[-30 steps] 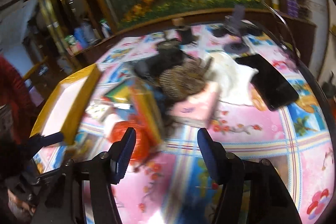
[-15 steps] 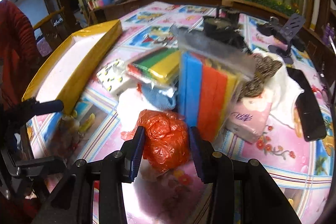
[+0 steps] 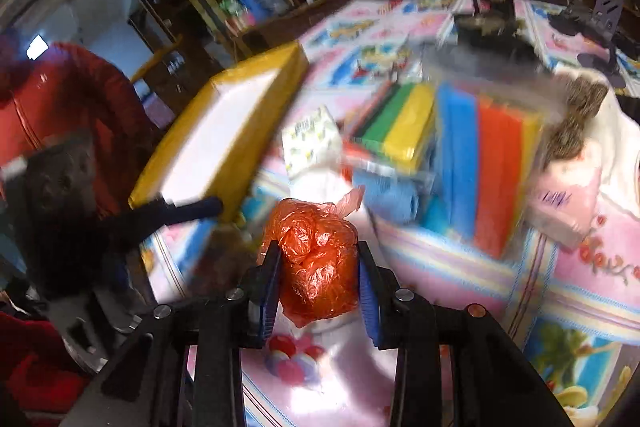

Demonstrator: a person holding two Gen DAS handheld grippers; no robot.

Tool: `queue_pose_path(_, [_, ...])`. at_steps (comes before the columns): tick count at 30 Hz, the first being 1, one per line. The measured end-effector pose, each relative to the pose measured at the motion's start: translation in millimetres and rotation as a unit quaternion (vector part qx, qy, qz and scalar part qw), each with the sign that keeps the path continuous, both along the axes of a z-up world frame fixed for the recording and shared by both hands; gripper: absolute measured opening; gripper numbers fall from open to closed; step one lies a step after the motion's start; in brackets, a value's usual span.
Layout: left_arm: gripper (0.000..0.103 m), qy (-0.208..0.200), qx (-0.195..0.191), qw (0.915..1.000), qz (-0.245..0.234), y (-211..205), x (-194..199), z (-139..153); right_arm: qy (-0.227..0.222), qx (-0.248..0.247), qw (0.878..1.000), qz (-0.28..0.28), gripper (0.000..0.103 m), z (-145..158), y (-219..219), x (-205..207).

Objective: Organize soft objects
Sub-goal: 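Grasp the white cloth with the left tool while the right tool grasps the orange plastic bag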

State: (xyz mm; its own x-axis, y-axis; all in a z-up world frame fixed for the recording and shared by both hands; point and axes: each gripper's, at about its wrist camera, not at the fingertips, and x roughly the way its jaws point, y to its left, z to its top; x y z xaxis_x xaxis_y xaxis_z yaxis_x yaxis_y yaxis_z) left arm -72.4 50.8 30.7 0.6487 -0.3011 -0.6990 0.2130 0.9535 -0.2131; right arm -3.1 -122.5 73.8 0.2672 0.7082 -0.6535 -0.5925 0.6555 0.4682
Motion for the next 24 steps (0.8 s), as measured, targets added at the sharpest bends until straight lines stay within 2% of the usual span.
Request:
queue_pose_path(5, [0.103, 0.013, 0.021, 0.9997, 0.006, -6.9, 5.9, -2.6, -0.021, 0.070, 0.996, -0.047, 0.038, 16.3, -30.3, 7.9])
queue_pose_path(12, [0.103, 0.060, 0.045, 0.9972, 0.002, -28.5, 38.2, -12.3, -0.021, 0.072, 0.994, -0.076, 0.038, 20.0, -41.4, 9.2])
queue_pose_path(17, [0.102, 0.081, 0.103, 0.9913, 0.012, -47.3, 57.3, -25.7, -0.022, 0.080, 0.993, -0.082, 0.038, 23.4, -47.4, 8.0])
queue_pose_path(19, [0.093, 0.081, 0.122, 0.9892, 0.014, -52.6, 59.3, -30.2, -0.026, 0.079, 0.993, -0.084, 0.038, 23.5, -47.9, 7.2])
queue_pose_path(20, [0.086, 0.075, 0.118, 0.9901, 0.009, -53.7, 57.0, -28.5, -0.026, 0.080, 0.993, -0.084, 0.038, 23.8, -48.3, 7.0])
queue_pose_path(22, [0.058, 0.062, 0.118, 0.9910, 0.010, -53.7, 52.9, -25.3, -0.025, 0.079, 0.993, -0.085, 0.038, 23.7, -48.1, 7.2])
queue_pose_path(23, [0.052, 0.058, 0.117, 0.9913, 0.011, -53.3, 52.0, -24.6, -0.025, 0.079, 0.993, -0.086, 0.038, 23.6, -48.0, 7.6])
queue_pose_path(24, [0.039, 0.056, 0.116, 0.9916, 0.013, -53.1, 51.2, -23.7, -0.025, 0.078, 0.993, -0.086, 0.038, 23.6, -48.2, 8.5])
